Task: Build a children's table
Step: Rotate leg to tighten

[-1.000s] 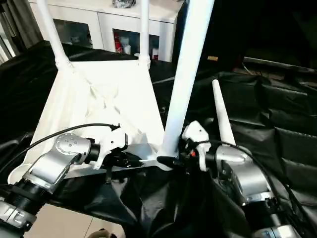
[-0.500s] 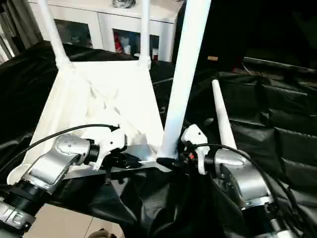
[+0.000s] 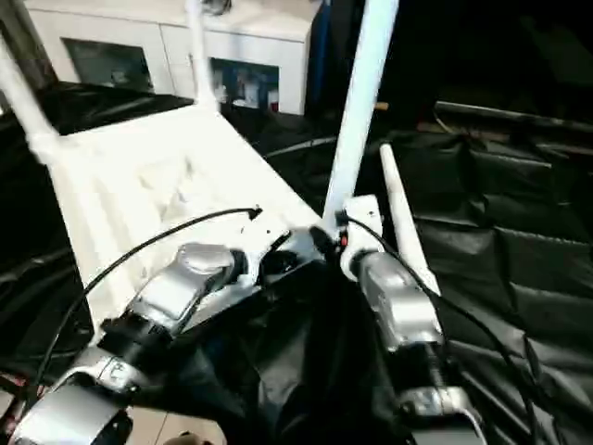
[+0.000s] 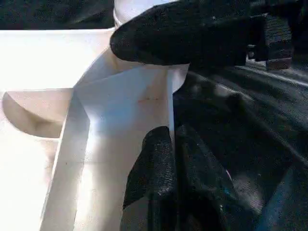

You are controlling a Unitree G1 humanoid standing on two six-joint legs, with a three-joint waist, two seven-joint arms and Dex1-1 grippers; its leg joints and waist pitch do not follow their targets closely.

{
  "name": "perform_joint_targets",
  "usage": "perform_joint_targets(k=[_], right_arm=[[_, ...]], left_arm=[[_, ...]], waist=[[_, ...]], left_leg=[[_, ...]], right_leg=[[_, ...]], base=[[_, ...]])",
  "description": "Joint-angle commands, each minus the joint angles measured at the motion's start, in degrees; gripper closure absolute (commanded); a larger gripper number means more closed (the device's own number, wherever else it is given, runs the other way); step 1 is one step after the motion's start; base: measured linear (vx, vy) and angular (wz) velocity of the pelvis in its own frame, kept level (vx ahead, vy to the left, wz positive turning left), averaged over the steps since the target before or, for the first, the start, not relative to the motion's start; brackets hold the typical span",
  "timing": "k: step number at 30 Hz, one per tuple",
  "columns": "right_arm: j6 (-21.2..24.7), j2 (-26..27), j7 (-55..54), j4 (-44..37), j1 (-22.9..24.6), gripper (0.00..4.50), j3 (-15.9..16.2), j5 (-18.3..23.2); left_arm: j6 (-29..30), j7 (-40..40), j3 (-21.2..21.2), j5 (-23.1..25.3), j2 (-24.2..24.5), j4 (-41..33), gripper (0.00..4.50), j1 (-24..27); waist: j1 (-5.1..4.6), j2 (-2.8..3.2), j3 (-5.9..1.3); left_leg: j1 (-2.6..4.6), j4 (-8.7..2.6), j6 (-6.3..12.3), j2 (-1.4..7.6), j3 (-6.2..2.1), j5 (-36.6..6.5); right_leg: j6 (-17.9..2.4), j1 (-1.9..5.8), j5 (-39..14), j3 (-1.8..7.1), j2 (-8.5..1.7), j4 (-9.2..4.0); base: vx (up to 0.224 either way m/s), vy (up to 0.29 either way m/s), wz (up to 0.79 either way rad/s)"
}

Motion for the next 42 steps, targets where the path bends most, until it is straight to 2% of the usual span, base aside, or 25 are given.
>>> perform_joint_targets(k=[1, 4, 7, 8, 12, 14, 18, 24, 26, 27, 30, 33, 37, 42], right_arm=[[1.17, 2.75, 3.24, 1.77, 0.07, 0.86, 3.80, 0.65], [0.74, 2.22, 4.50, 1.48, -0.07, 0.60, 4.42, 0.02], [0.57, -0.12, 8.56, 0.29, 0.16, 0.52, 5.81, 0.33], [0.82, -1.65, 11.24, -0.83, 0.52, 0.52, 6.32, 0.82], [0.91, -7.74, 21.19, -5.32, 2.44, 0.52, 7.82, 2.41], [0.98, -8.84, 23.11, -6.18, 2.82, 0.52, 7.91, 2.74], [1.44, -14.59, 31.55, -10.30, 4.86, 0.52, 8.73, 4.18], [2.27, -19.83, 39.10, -13.64, 6.56, 0.52, 9.29, 6.66], [2.11, -21.12, 41.94, -14.68, 7.09, 0.52, 9.17, 7.58], [2.11, -21.15, 42.03, -14.72, 7.10, 0.68, 9.18, 7.63], [2.90, -22.04, 43.94, -15.82, 7.61, 0.68, 9.75, 8.57], [2.56, -22.34, 44.60, -15.77, 8.09, 1.06, 10.71, 8.34], [2.45, -22.09, 44.65, -15.42, 8.13, 1.44, 11.09, 8.06], [2.53, -22.10, 44.90, -15.76, 8.46, 1.68, 11.65, 8.01]], left_arm=[[-3.58, -2.92, -1.01, -2.28, -2.28, -4.27, 4.50, -1.58], [-4.97, -4.64, -1.25, -2.49, -1.12, -4.57, 4.50, -1.11], [-5.54, -7.11, -1.45, -2.77, 1.34, -5.48, 4.50, -0.11], [-6.56, -9.09, -1.73, -3.06, 2.74, -6.24, 4.50, 0.52], [-8.03, -15.73, -2.11, -4.43, 7.32, -8.95, 4.50, 2.56], [-8.43, -17.06, -2.12, -4.81, 8.11, -9.45, 4.50, 2.91], [-9.53, -23.27, -2.13, -6.81, 11.59, -12.37, 4.50, 4.51], [-9.56, -28.61, -2.52, -8.28, 15.07, -14.95, 4.50, 6.07], [-9.75, -30.72, -2.62, -9.12, 16.52, -16.29, 4.50, 6.99], [-9.74, -30.77, -2.62, -9.14, 16.55, -16.33, 4.50, 7.01], [-9.31, -31.86, -2.63, -9.55, 17.26, -17.27, 4.50, 7.52], [-9.24, -32.37, -2.62, -9.41, 17.60, -17.48, 4.50, 7.76], [-9.02, -32.58, -2.71, -9.40, 17.79, -17.76, 4.50, 7.89], [-8.92, -32.86, -2.82, -9.31, 17.92, -17.84, 4.50, 7.91]], waist=[[0.44, -0.40, -4.00], [0.37, -0.39, -3.80], [0.39, -0.26, -3.54], [0.34, -0.38, -3.50], [0.77, -0.26, -3.54], [1.06, -0.20, -3.66], [1.75, -0.21, -3.65], [2.39, -0.14, -3.49], [2.56, -0.33, -3.42], [2.63, -0.24, -3.42], [2.78, -0.23, -3.53], [2.99, -0.31, -3.59], [3.01, -0.38, -3.56], [3.02, -0.33, -3.59]], left_leg=[[0.02, -3.24, 2.03, 1.01, -0.19, -7.08], [0.15, -3.37, 1.99, 1.10, -0.16, -8.71], [0.43, -3.74, 0.99, 1.33, -0.31, -12.43], [0.43, -3.76, 0.90, 1.35, -0.27, -12.83], [0.46, -3.72, 1.22, 1.60, -0.29, -12.79], [0.39, -3.67, 1.38, 1.63, -0.30, -11.61], [0.56, -3.53, 1.93, 1.70, -0.14, -11.20], [0.54, -3.64, 1.71, 1.80, -0.23, -12.28], [0.61, -3.68, 1.46, 1.79, -0.23, -13.43], [0.66, -3.70, 1.46, 1.81, -0.24, -13.43], [0.58, -3.64, 1.45, 1.82, -0.27, -12.66], [0.57, -3.53, 1.54, 1.75, -0.20, -11.74], [0.48, -3.56, 1.41, 1.70, -0.24, -12.04], [0.54, -3.58, 1.26, 1.74, -0.28, -12.16]], right_leg=[[-10.61, 3.68, -3.99, 2.89, -3.23, -3.66], [-10.48, 3.60, -6.87, 2.86, -3.29, -4.01], [-8.88, 3.38, -13.62, 2.84, -3.52, -4.70], [-8.68, 3.33, -14.17, 2.90, -3.47, -4.77], [-8.73, 3.29, -12.32, 3.06, -3.51, -4.49], [-9.37, 3.31, -10.40, 3.04, -3.47, -4.12], [-10.16, 3.25, -8.92, 3.11, -3.41, -3.93], [-10.29, 3.19, -11.13, 3.08, -3.50, -4.05], [-9.59, 3.14, -14.05, 3.09, -3.65, -4.36], [-9.51, 3.07, -14.32, 3.09, -3.63, -4.39], [-9.61, 3.06, -13.12, 3.06, -3.49, -4.15], [-10.07, 3.04, -11.72, 3.06, -3.44, -4.00], [-9.56, 3.12, -13.16, 3.03, -3.56, -4.15], [-9.36, 3.06, -13.40, 3.02, -3.49, -4.16]], base=[[0.000, 0.000, 0.00], [0.000, 0.000, 0.00], [0.000, 0.000, 0.00], [0.000, 0.000, 0.00], [0.000, 0.000, 0.00], [0.000, 0.000, 0.00], [0.000, 0.000, 0.00], [0.000, 0.000, 0.00], [0.000, 0.000, 0.00], [0.000, 0.000, 0.00], [0.000, 0.000, 0.00], [0.000, 0.000, 0.00], [0.000, 0.000, 0.00], [0.000, 0.000, 0.00]])
